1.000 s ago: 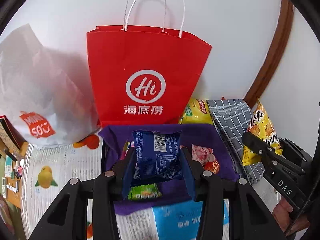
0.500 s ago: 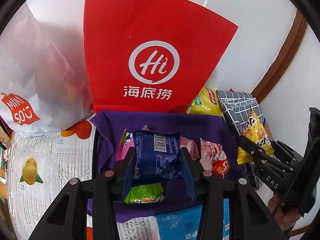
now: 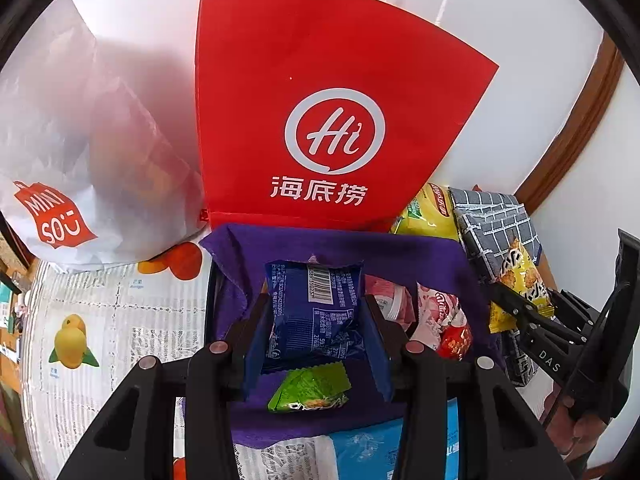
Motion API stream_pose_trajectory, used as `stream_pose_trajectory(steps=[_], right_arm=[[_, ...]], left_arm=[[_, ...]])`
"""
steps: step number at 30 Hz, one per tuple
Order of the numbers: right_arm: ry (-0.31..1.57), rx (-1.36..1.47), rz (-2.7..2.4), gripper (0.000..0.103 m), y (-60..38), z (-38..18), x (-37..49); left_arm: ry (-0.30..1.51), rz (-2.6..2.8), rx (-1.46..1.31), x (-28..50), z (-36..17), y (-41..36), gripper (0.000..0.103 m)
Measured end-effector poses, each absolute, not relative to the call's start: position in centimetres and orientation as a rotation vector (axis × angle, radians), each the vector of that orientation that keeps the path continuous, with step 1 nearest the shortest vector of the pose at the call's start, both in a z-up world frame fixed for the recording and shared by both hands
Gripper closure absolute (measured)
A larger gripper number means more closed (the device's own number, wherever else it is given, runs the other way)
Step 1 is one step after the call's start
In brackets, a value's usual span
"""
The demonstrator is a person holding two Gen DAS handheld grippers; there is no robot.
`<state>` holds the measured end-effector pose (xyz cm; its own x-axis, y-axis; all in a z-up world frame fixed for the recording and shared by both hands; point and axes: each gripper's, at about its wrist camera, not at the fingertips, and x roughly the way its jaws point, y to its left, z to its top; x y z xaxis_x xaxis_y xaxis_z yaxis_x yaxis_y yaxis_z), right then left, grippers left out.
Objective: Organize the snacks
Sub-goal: 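Lower and open right tool releasing yellow bag while left tool releases blue packet onto towel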
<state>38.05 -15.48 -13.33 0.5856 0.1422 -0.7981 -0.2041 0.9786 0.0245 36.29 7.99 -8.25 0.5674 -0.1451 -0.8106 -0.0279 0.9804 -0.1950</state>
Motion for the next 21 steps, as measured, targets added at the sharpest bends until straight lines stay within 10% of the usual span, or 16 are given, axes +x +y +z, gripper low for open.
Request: stream_pose_trajectory(steps=[21], right_arm=[[0.972, -0.097, 0.211, 0.063, -15.4, -14.9, 38.8]], left_arm=[[0.998, -0.025, -0.177, 36.8, -9.5, 8.6, 0.061]])
